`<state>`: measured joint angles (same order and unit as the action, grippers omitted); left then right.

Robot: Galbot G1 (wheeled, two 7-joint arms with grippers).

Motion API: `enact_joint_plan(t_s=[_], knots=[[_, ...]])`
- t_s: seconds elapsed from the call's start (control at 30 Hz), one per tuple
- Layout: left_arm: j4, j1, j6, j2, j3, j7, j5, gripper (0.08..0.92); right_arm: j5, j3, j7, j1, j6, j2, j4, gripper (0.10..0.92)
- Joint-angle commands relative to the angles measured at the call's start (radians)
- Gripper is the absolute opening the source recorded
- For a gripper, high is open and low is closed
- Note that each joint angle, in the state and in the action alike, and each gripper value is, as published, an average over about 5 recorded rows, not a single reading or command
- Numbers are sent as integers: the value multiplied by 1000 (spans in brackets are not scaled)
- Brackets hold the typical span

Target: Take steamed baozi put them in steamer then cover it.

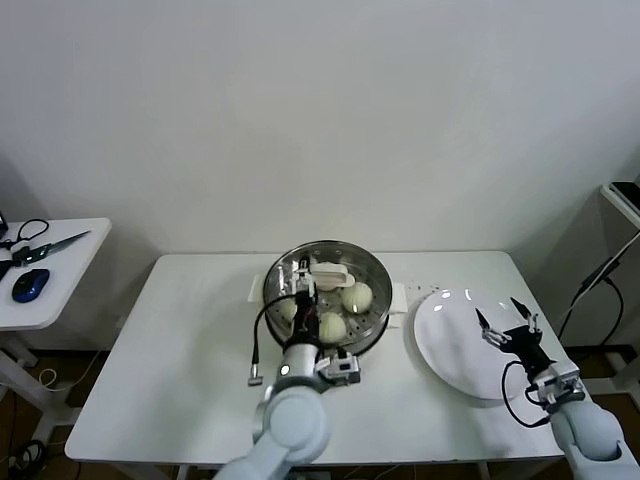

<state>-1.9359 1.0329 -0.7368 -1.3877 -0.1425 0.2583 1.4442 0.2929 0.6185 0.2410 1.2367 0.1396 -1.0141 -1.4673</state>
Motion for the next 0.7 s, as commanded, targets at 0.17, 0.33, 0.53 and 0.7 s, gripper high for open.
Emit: enact_joint_plan(t_s=[0.17, 0.33, 0.53, 0.7], knots=[[-277, 309, 255, 111, 312, -362, -518, 822, 36, 12, -5, 23, -33, -9, -47, 823], [-275, 452, 485, 85, 549, -468, -840, 823, 40, 24, -3, 45, -28, -17, -63, 823], [-170, 568, 718, 14, 760, -472, -1223, 823, 41, 38, 1, 70, -19, -29, -79, 823], [-73, 617, 817, -15, 817, -457, -1451, 823, 46, 48, 14, 92, -11, -36, -90, 823]])
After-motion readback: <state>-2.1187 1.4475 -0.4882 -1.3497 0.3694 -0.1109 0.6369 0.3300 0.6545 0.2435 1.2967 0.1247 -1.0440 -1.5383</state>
